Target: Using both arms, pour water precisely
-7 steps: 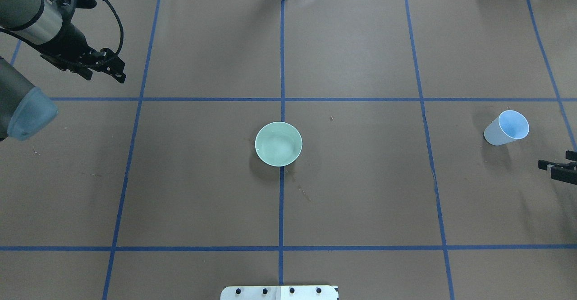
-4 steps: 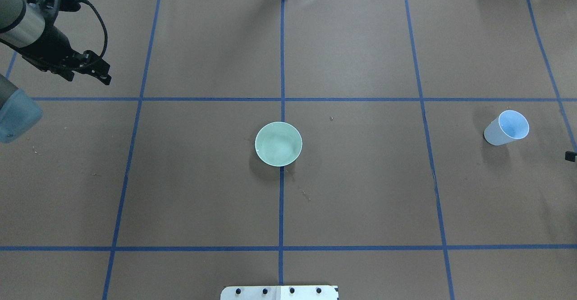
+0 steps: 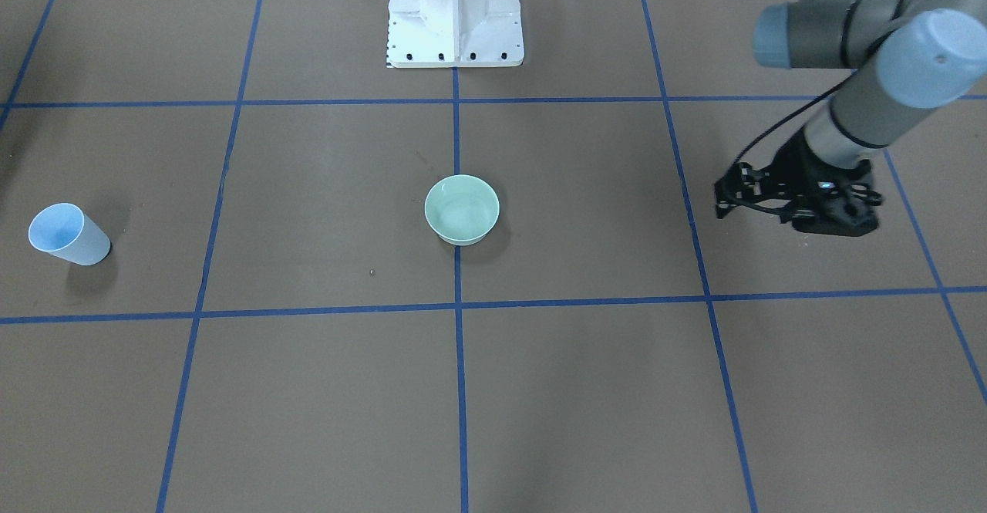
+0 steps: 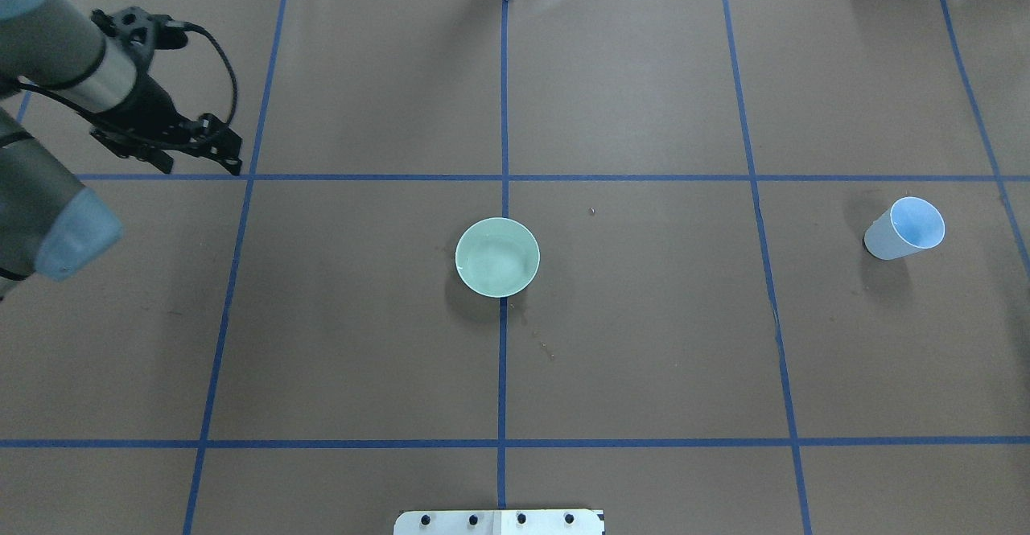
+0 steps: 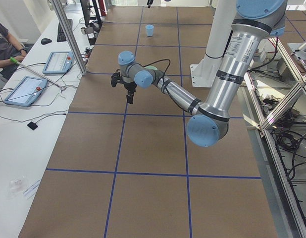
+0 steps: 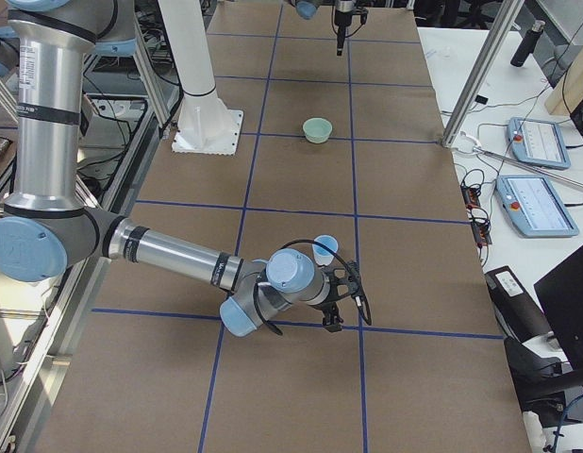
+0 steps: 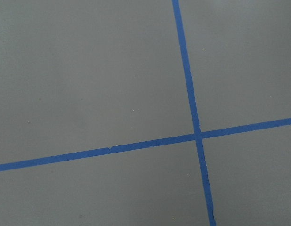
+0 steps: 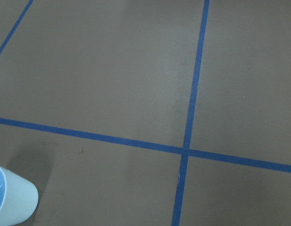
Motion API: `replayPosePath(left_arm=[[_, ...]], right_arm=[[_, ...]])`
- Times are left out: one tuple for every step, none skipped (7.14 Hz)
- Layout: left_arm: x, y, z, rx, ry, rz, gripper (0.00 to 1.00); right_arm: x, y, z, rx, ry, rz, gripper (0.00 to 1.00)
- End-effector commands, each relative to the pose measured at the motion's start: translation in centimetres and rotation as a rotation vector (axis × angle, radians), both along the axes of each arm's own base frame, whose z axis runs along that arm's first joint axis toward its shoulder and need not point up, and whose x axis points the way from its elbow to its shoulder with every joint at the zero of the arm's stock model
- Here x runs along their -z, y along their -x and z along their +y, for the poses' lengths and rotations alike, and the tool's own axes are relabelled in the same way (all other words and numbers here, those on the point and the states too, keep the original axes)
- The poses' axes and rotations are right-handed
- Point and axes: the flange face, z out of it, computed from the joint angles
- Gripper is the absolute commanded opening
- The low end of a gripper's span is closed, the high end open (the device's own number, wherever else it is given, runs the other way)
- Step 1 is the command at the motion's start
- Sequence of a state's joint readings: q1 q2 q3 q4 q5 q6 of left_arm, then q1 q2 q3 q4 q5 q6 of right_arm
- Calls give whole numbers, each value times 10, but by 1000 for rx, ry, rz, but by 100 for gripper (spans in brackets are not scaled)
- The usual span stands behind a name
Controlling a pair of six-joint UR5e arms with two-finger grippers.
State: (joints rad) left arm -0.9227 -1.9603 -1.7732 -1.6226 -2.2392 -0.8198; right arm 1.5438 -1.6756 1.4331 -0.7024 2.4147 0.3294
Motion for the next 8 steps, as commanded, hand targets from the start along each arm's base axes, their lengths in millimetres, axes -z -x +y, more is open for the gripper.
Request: replayPosePath(left_arm=[[77,-108,38,-11,49,44,99],[102,-149,46,-28,74,51,98],[110,-181,48,-41,79,39,98],[112,-216,57,-49,72,16,96],[112,-235,63,-63,71,14,94],[107,-244,66,-72,76,4,91],[108,-249,64,-73,67,17,89],[113,-255,61,-73,68,19,87]], right_arm=[[27,-8,-39,85,36,47,99],[41,-15,-50,159,38,102,99],[57,-24,-62,232,33,147,99],[68,-35,-68,287,34,181,99],[84,-39,-69,298,35,199,99],[92,-38,-69,298,24,223,99],[94,-38,-66,299,35,222,99],[96,-38,-65,299,32,222,99]])
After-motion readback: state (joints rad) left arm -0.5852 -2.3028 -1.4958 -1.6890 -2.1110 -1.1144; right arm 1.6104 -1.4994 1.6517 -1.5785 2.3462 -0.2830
